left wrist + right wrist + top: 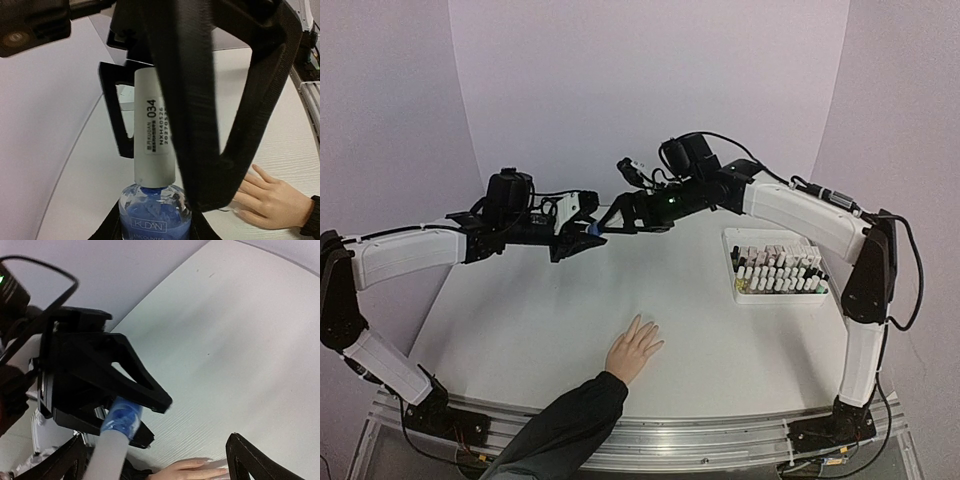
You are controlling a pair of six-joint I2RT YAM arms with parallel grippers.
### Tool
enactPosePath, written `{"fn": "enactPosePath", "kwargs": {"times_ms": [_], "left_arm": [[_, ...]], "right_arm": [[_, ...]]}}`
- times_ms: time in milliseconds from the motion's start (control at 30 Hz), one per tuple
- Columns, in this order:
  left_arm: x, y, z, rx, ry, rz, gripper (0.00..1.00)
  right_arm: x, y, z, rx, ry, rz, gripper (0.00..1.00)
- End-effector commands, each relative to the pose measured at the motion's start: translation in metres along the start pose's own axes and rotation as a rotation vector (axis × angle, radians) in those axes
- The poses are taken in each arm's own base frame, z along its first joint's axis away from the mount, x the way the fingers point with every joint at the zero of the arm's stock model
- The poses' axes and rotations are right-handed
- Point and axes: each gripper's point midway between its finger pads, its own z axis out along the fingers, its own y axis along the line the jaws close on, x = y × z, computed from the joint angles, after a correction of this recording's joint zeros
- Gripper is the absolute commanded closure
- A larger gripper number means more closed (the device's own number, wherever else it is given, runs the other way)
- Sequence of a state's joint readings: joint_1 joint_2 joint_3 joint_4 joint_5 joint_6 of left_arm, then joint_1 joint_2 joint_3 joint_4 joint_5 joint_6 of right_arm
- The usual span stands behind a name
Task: Paint the nails
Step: Pass from the right arm to the left, then open the cap of the nail polish bottle.
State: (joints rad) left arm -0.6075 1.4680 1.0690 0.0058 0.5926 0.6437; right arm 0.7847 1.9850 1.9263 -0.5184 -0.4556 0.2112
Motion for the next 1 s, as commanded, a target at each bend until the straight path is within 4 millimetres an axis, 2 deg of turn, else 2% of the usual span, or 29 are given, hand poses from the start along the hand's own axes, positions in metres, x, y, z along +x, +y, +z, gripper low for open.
{"fn": "enactPosePath", "kwargs": {"times_ms": [0, 100, 200, 267, 367, 433, 533, 600, 800, 900, 967], "left_arm": [[-0.024, 0.025, -0.014, -0.158, -0.057, 0.138, 1.0], [-0.021, 0.029, -0.014, -0.192, -0.046, 0.183, 1.0], [-0.015, 0.032, -0.011, -0.211, -0.025, 0.202, 1.0], [-0.013, 0.035, -0.01, -0.223, -0.016, 0.209, 1.0], [-0.011, 0.038, -0.008, -0.239, -0.003, 0.213, 1.0], [-0.011, 0.039, -0.007, -0.241, 0.001, 0.22, 1.0], [-0.011, 0.037, -0.006, -0.228, 0.005, 0.225, 1.0], [-0.009, 0.037, -0.005, -0.223, 0.009, 0.213, 1.0], [-0.005, 0.036, -0.003, -0.216, 0.019, 0.189, 1.0], [-0.006, 0.038, -0.002, -0.22, 0.021, 0.171, 1.0], [-0.006, 0.041, -0.001, -0.225, 0.023, 0.166, 1.0]], "right_arm": [[-0.036, -0.007, -0.04, 0.057, -0.142, 0.353, 0.06], [-0.038, -0.011, -0.045, 0.029, -0.152, 0.556, 0.07], [-0.048, 0.006, -0.045, -0.025, -0.164, 0.592, 0.06], [-0.047, 0.004, -0.046, 0.001, -0.181, 0.622, 0.08], [-0.035, -0.009, -0.043, 0.049, -0.183, 0.711, 0.17], [-0.032, -0.009, -0.036, 0.033, -0.159, 0.75, 0.24], [-0.036, 0.0, -0.025, -0.018, -0.126, 0.744, 0.33], [-0.037, 0.006, -0.019, -0.053, -0.099, 0.736, 0.35], [-0.041, 0.02, -0.019, -0.111, -0.072, 0.702, 0.31], [-0.036, 0.021, -0.018, -0.108, -0.058, 0.714, 0.37], [-0.027, 0.017, -0.017, -0.087, -0.044, 0.733, 0.45]]}}
